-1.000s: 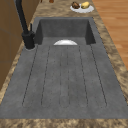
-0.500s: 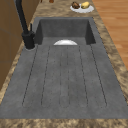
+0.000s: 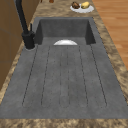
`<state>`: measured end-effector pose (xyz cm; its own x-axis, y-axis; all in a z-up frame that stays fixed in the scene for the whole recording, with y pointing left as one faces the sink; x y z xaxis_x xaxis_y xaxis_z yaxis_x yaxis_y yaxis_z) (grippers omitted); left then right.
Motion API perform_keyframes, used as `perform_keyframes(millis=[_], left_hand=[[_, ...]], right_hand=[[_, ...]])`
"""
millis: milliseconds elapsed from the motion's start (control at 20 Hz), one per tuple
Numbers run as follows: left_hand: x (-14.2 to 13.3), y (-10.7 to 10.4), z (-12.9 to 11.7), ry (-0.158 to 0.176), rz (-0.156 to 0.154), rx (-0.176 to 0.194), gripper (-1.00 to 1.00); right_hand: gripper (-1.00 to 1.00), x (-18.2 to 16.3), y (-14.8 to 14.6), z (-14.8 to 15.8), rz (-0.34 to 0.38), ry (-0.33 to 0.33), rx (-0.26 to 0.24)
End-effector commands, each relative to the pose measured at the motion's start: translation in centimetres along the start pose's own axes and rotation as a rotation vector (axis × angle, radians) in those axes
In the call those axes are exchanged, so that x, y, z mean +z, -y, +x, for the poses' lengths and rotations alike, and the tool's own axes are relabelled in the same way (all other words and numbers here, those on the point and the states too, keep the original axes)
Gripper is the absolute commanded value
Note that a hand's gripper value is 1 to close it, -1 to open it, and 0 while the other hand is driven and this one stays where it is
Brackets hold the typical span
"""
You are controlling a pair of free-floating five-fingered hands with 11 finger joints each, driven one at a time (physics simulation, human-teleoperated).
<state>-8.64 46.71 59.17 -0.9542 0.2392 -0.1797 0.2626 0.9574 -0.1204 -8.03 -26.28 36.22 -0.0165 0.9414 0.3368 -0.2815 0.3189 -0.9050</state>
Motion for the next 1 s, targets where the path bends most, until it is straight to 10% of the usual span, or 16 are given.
perform_keyframes(millis=[0, 950], left_hand=[[2.3, -2.9, 2.9, 0.003, -0.021, 0.012, 1.00], [0.1, -16.3, 7.1, 0.087, -0.088, -0.090, 1.00]], right_hand=[[0.00, 0.0, 0.0, 0.0, 0.000, 0.000, 0.000], [0.00, 0.0, 0.0, 0.0, 0.000, 0.000, 0.000]])
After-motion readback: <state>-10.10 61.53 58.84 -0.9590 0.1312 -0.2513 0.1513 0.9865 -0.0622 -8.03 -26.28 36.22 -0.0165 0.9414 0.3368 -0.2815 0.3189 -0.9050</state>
